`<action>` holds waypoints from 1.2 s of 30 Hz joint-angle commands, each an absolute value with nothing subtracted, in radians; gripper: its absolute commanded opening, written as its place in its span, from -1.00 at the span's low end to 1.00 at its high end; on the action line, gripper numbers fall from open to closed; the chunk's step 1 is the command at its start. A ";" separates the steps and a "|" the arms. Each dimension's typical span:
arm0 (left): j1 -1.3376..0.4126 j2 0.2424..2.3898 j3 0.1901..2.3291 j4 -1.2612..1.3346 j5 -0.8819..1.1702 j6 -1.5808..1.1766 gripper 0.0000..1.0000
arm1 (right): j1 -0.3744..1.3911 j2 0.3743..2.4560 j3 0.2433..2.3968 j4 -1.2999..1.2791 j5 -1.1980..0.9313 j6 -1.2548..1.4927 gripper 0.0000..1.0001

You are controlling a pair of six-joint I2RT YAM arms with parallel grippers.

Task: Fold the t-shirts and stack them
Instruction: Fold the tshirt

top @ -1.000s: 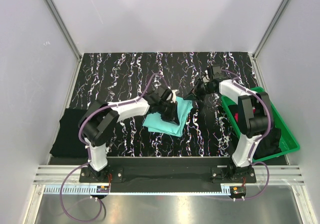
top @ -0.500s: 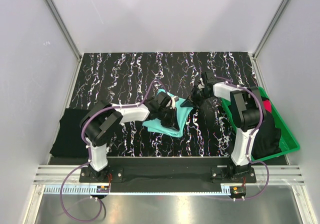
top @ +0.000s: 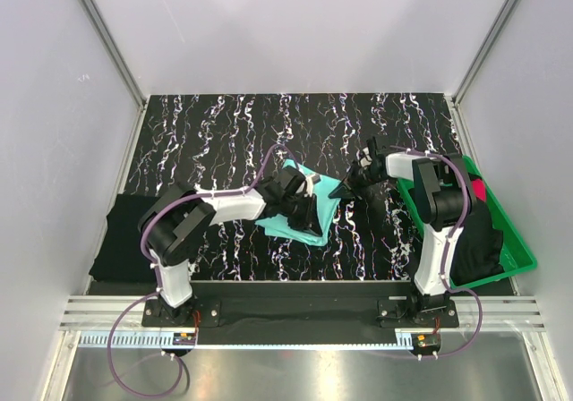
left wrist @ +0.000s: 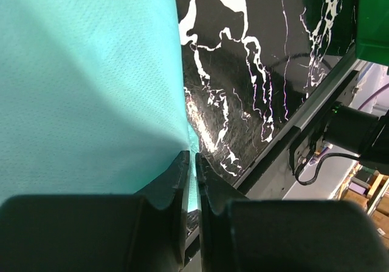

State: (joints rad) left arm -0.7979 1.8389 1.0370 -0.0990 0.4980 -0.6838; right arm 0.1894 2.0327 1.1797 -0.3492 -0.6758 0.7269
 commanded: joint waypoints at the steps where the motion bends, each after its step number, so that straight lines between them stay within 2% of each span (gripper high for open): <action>1: -0.802 1.827 1.005 -0.022 0.534 -0.684 -0.75 | 0.181 2.072 1.210 -0.324 -0.660 0.689 -0.97; 8: -0.830 1.888 0.968 0.031 0.526 -0.686 -0.77 | 0.173 2.108 1.242 -0.321 -0.666 0.696 -0.96; 13: -0.845 1.846 0.945 0.009 0.529 -0.677 -0.77 | 0.152 2.109 1.264 -0.322 -0.676 0.698 -0.96; 18: -0.813 1.662 0.957 -0.135 0.476 -0.604 -0.54 | 0.150 2.048 1.272 -0.325 -0.716 0.709 -0.95; 23: -0.652 1.586 0.960 -0.179 0.517 -0.572 -0.48 | 0.150 1.976 1.240 -0.333 -0.732 0.709 -0.90; 28: -0.526 1.670 1.006 -0.187 0.549 -0.506 -0.51 | 0.150 1.898 1.216 -0.340 -0.719 0.721 -0.86; 32: -0.387 1.706 1.061 -0.201 0.543 -0.497 -0.51 | 0.152 1.842 1.201 -0.434 -0.626 0.677 -0.85; 34: -0.335 1.713 1.078 -0.245 0.513 -0.489 -0.39 | 0.150 1.815 1.193 -0.477 -0.565 0.628 -0.83; 36: -0.308 1.721 1.086 -0.270 0.473 -0.488 -0.36 | 0.150 1.798 1.172 -0.511 -0.485 0.604 -0.83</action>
